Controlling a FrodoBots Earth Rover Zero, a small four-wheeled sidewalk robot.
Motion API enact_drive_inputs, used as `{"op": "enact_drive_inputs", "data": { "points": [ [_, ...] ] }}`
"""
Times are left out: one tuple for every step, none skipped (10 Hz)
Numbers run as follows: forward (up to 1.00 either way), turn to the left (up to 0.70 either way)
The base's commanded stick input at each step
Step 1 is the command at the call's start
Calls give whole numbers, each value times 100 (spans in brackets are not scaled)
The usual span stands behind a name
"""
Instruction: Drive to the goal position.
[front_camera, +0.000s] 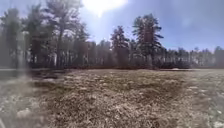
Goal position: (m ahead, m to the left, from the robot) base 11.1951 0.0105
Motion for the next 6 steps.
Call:
{"op": "enact_drive_inputs", "data": {
  "points": [
    [50,-38],
    [50,-8],
    [50,0],
    [50,0],
    [50,0],
    [50,0]
  ]
}}
